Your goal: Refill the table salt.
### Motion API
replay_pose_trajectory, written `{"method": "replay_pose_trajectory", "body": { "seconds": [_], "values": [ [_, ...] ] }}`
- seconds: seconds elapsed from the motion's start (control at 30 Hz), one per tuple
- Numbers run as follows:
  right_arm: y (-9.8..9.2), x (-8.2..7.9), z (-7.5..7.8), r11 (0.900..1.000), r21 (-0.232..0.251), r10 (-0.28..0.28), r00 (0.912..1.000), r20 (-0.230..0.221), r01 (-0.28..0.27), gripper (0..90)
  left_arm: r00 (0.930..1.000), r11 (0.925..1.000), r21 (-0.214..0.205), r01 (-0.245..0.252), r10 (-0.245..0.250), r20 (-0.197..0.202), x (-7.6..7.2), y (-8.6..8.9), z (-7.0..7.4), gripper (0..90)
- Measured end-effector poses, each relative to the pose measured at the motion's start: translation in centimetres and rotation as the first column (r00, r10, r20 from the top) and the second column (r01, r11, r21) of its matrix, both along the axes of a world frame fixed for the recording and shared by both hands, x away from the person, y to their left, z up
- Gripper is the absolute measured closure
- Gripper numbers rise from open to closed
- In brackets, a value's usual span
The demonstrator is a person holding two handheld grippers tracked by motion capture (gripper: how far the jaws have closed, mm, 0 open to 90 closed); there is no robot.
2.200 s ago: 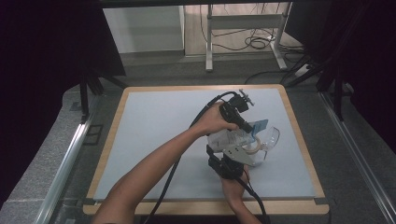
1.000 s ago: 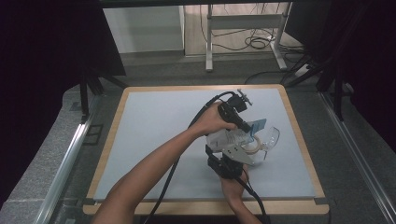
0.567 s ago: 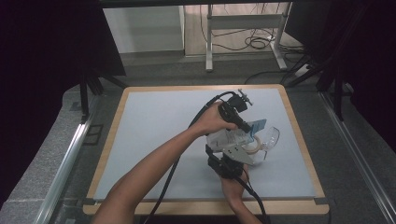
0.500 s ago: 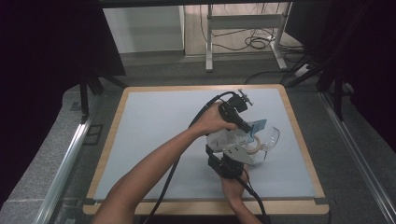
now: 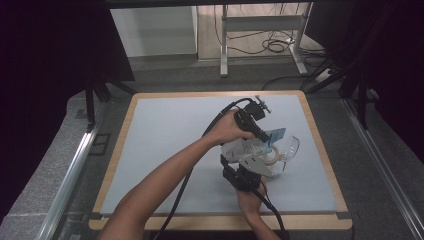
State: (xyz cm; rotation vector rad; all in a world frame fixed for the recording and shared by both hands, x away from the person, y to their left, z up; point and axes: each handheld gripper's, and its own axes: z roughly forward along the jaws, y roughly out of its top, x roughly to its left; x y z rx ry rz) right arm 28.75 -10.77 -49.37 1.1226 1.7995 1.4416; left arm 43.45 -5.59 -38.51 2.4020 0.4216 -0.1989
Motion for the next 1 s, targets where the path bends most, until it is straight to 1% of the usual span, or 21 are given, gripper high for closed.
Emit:
{"method": "replay_pose_trajectory", "body": {
  "seconds": [1.0],
  "values": [
    [-0.06,0.06,0.1,1.0,0.0,-0.005,1.0,0.005,0.005,48.6,1.0,1.0,0.004,0.001,-0.001,0.003,0.0,-0.22,0.07,90.0]
  ]
}}
